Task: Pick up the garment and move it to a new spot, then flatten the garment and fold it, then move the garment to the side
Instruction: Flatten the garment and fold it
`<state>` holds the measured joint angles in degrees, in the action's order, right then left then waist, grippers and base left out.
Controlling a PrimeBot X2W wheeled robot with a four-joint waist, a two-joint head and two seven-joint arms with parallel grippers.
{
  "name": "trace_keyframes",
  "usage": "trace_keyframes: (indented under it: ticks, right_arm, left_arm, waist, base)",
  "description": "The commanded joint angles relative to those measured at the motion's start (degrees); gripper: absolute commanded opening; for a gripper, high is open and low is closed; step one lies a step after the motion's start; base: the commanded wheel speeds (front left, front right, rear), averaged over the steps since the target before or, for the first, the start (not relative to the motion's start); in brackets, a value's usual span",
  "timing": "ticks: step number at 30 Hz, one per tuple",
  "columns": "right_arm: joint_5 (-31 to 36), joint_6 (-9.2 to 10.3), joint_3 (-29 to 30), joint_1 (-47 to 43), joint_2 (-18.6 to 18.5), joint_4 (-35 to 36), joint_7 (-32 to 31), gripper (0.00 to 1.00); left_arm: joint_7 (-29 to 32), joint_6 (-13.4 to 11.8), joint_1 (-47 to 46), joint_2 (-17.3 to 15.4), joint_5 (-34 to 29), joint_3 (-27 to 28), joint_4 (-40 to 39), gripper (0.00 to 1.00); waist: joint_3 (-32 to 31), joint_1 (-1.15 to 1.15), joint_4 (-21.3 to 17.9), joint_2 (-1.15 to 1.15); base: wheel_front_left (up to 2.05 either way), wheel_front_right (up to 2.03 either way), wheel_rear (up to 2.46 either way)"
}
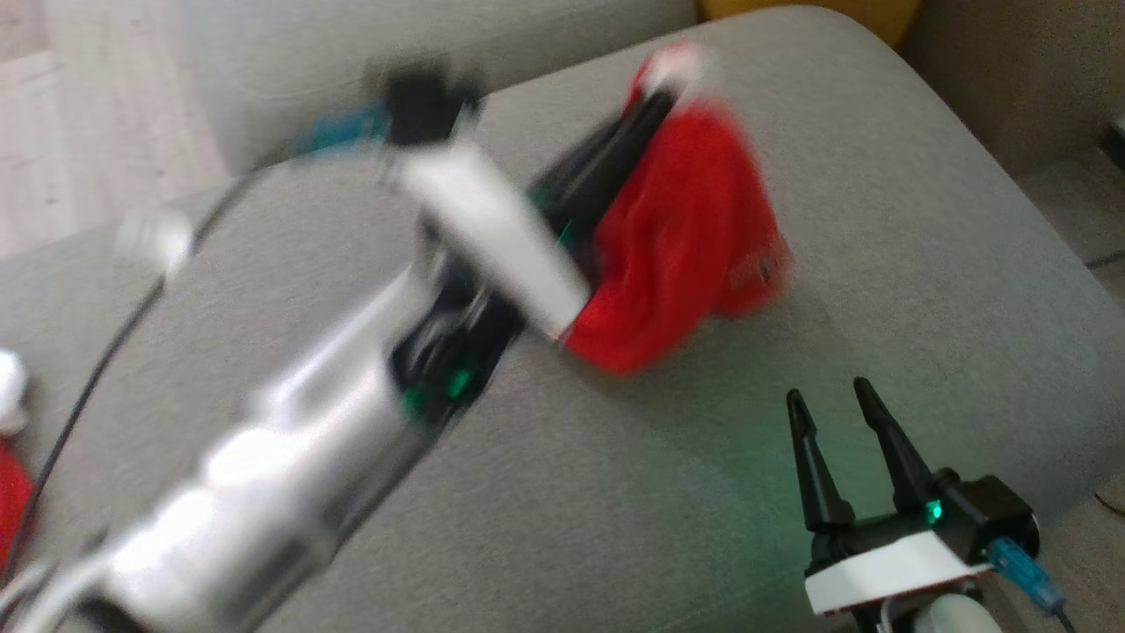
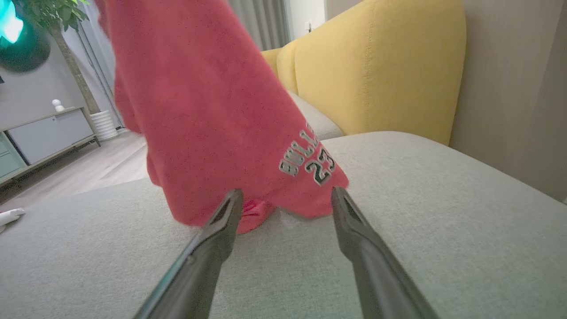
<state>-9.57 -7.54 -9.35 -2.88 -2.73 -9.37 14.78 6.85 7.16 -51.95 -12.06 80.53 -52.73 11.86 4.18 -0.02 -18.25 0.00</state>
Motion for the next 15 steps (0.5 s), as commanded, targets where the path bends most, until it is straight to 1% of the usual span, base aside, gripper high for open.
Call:
trace_keyframes:
  ticks: [1,3,6,7,11,15]
  right_arm:
    - [0.15,0.05,-1.22,0.82,-0.15,2.12,0.22,1.00]
    - [0.16,0.05,-1.05,0.28,-0.15,2.41,0.22,1.00]
    - [-0.36,0.05,-0.76,-0.12,-0.15,2.16,0.22,1.00]
    - [-1.23,0.05,-1.12,0.20,-0.27,1.57,0.22,1.00]
    - [-3.18,0.05,-2.64,1.90,-2.22,0.28,0.22,1.00]
    - [-5.94,0.05,-5.05,5.20,-5.98,-2.55,0.22,1.00]
  left_arm:
    - [-0.79,0.33,1.71,-3.51,0.52,1.44,-1.58,0.00]
    - [-1.83,0.33,7.10,-6.62,1.58,0.82,-3.49,0.00]
    - [-3.86,0.33,15.24,-10.45,3.03,0.04,-5.54,0.00]
    - [-5.33,0.31,19.88,-12.65,3.38,-0.44,-6.25,0.00]
    - [-8.85,-0.44,25.94,-16.25,2.48,-0.45,-6.33,0.00]
    - [-10.50,-0.77,27.21,-18.37,0.64,-0.34,-4.90,0.00]
  waist:
    - [-1.27,0.02,2.02,0.00]
    - [-1.72,0.02,3.84,0.00]
    - [-1.91,0.02,6.96,0.00]
    - [-1.80,0.02,9.09,0.00]
    - [-1.03,0.02,13.12,0.00]
    - [0.04,0.02,16.98,0.00]
  base:
    - [0.00,0.00,0.00]
    - [0.00,0.00,0.00]
    - [0.00,0.00,0.00]
    - [0.00,0.00,0.00]
    - [0.00,0.00,0.00]
    - [0.00,0.00,0.00]
